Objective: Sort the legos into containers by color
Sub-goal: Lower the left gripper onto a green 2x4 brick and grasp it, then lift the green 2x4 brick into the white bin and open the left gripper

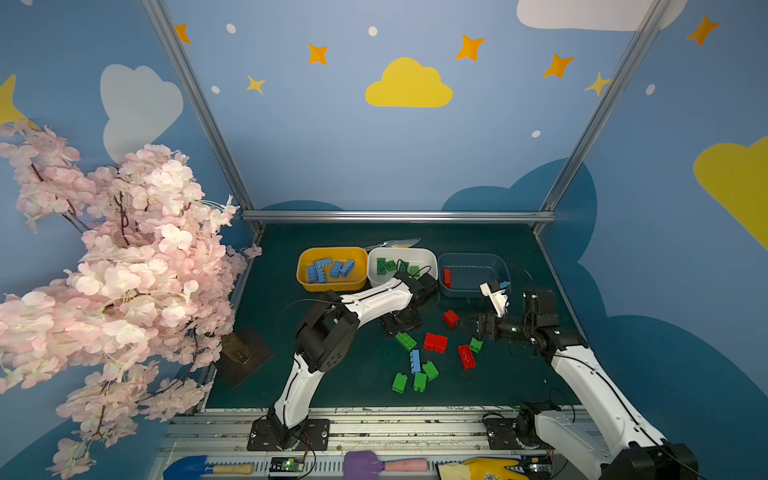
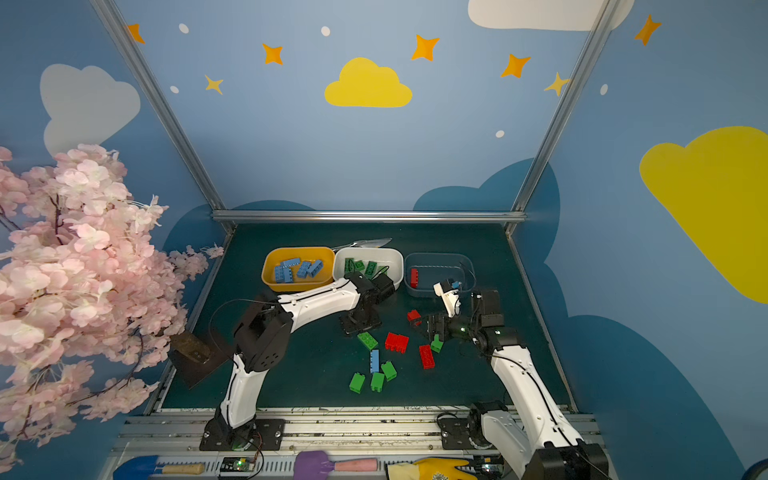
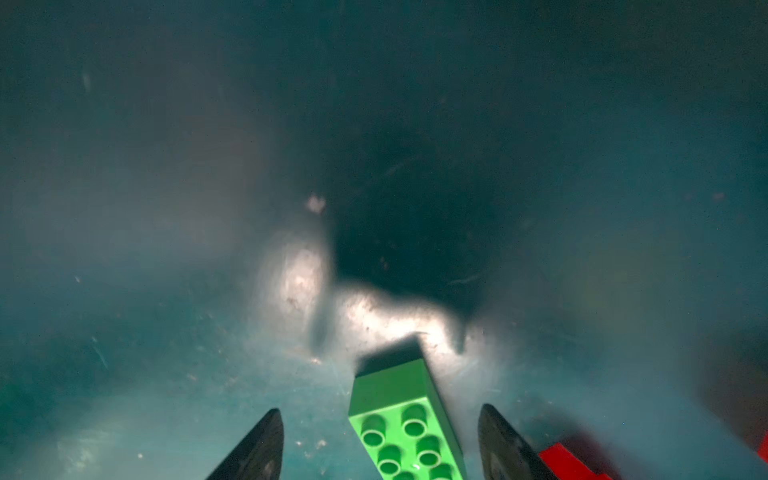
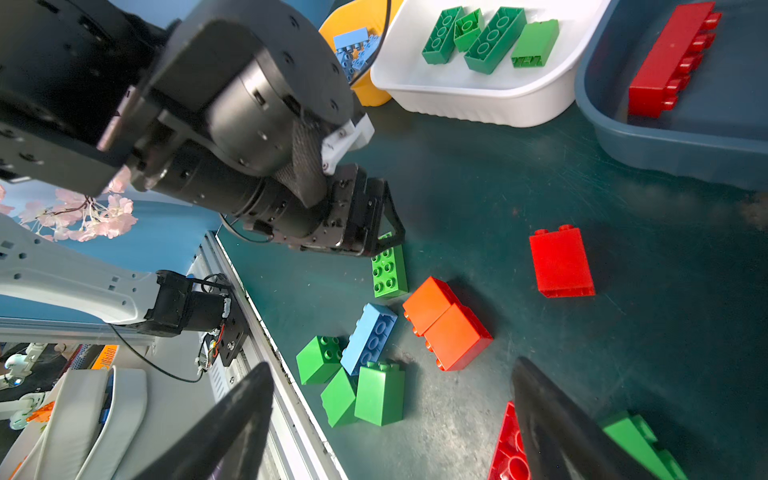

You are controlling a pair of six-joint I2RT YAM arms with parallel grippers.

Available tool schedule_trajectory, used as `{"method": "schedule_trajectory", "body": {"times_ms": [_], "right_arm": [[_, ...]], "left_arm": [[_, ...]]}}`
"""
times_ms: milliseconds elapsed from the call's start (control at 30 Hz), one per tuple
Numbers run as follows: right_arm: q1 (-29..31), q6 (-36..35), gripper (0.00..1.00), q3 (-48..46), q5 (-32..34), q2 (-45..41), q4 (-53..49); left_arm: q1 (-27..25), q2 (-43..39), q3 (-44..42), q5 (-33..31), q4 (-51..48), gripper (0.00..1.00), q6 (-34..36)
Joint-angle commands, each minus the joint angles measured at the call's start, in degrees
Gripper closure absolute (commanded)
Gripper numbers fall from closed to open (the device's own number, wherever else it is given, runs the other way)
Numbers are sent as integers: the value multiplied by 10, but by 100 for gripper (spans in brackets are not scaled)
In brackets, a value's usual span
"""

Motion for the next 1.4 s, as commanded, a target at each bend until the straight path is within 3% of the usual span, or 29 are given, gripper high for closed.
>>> {"method": "schedule_trajectory", "body": {"times_ms": [0, 167, 400, 500, 600, 767, 967, 1200, 1367], "right_arm": [[-3, -10, 12, 3, -3, -6, -10], [-4, -10, 12, 2, -3, -6, -14], [-5, -11, 12, 0, 1, -12, -16], [-7, -11, 12, 3, 2, -11, -17], [-7, -11, 12, 4, 0, -9, -16], [-7, -5, 12, 6, -10, -9, -6], [-5, 3, 12, 6, -22, -11, 3], [0, 11, 12, 8, -25, -5, 14], [3, 5, 12, 16, -25, 6, 11]], "left_arm": [[-7, 4, -11, 20, -17, 28, -48], [-12, 7, -30, 43, 11, 34, -75], [-13, 6, -44, 41, 14, 59, -88], [-10, -5, -41, 24, 4, 68, -79], [-2, -21, -35, 7, -2, 69, -40], [28, -72, -22, -32, 8, 72, 107], [95, -102, 39, -31, 46, 76, 369], [147, -4, 231, -63, 26, 78, 627], [179, 73, 329, 4, 35, 81, 782]]}}
